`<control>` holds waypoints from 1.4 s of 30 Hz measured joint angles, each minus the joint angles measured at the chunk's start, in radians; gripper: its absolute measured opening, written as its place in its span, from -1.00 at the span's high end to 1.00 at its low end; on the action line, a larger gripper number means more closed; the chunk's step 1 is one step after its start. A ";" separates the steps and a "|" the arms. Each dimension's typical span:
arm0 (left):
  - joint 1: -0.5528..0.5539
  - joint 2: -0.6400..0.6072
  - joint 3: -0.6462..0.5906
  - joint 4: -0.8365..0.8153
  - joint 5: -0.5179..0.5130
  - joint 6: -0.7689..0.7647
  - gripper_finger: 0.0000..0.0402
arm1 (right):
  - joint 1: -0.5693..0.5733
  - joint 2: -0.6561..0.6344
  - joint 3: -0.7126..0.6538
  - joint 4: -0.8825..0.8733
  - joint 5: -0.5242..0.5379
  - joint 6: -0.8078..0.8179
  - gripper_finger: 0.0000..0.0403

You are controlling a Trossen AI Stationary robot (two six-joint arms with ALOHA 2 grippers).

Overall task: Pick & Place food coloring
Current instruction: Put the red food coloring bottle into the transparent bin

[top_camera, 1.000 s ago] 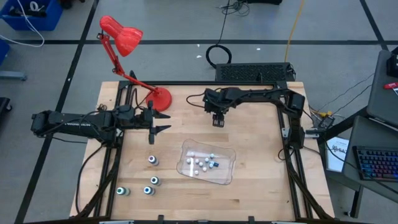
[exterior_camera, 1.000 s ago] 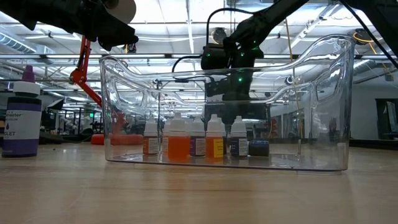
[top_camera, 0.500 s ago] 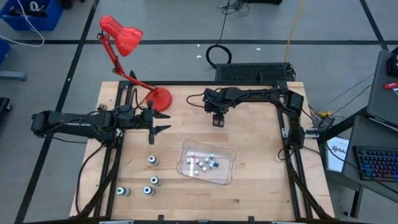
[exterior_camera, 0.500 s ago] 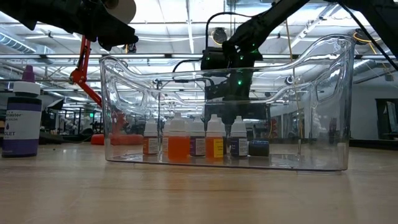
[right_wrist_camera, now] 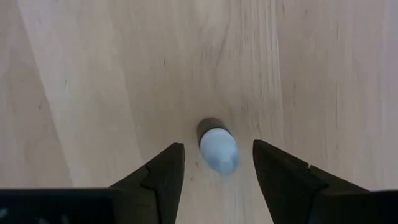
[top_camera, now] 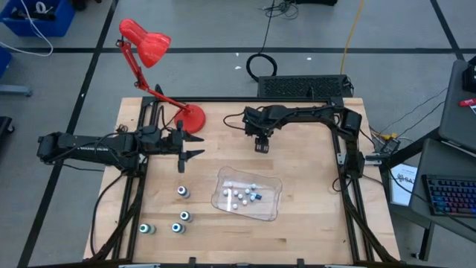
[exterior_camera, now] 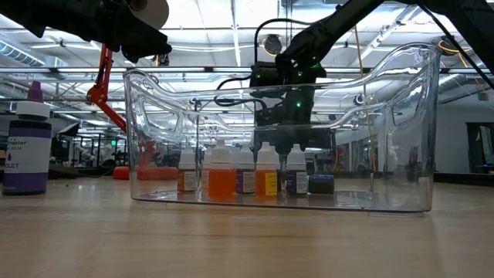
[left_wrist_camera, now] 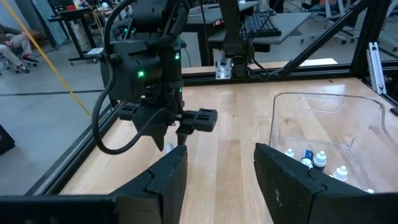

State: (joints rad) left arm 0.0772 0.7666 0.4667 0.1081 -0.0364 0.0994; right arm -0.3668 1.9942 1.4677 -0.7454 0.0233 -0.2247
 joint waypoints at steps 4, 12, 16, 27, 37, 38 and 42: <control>0.000 0.000 0.000 0.000 0.000 0.000 0.07 | 0.000 0.000 0.000 0.002 0.000 0.000 0.20; 0.000 0.000 0.000 0.000 0.000 0.000 0.07 | 0.000 0.000 0.000 0.006 0.000 0.000 0.36; 0.000 0.000 0.000 0.000 0.000 0.000 0.07 | 0.000 0.000 0.000 0.021 0.000 0.000 0.41; 0.000 0.000 0.000 0.000 0.000 0.000 0.07 | -0.001 0.000 0.000 0.023 0.000 0.001 0.44; 0.000 0.000 0.000 0.000 0.000 0.000 0.07 | 0.000 -0.001 0.000 0.018 0.000 -0.031 0.78; 0.000 0.000 0.000 0.000 0.000 0.000 0.07 | 0.004 -0.003 0.000 0.013 0.000 -0.035 0.78; 0.000 0.000 0.000 0.000 0.000 0.000 0.07 | 0.041 -0.043 0.000 -0.037 0.009 -0.040 0.78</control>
State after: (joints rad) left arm 0.0772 0.7666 0.4667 0.1081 -0.0364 0.0994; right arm -0.3261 1.9514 1.4677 -0.7820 0.0320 -0.2646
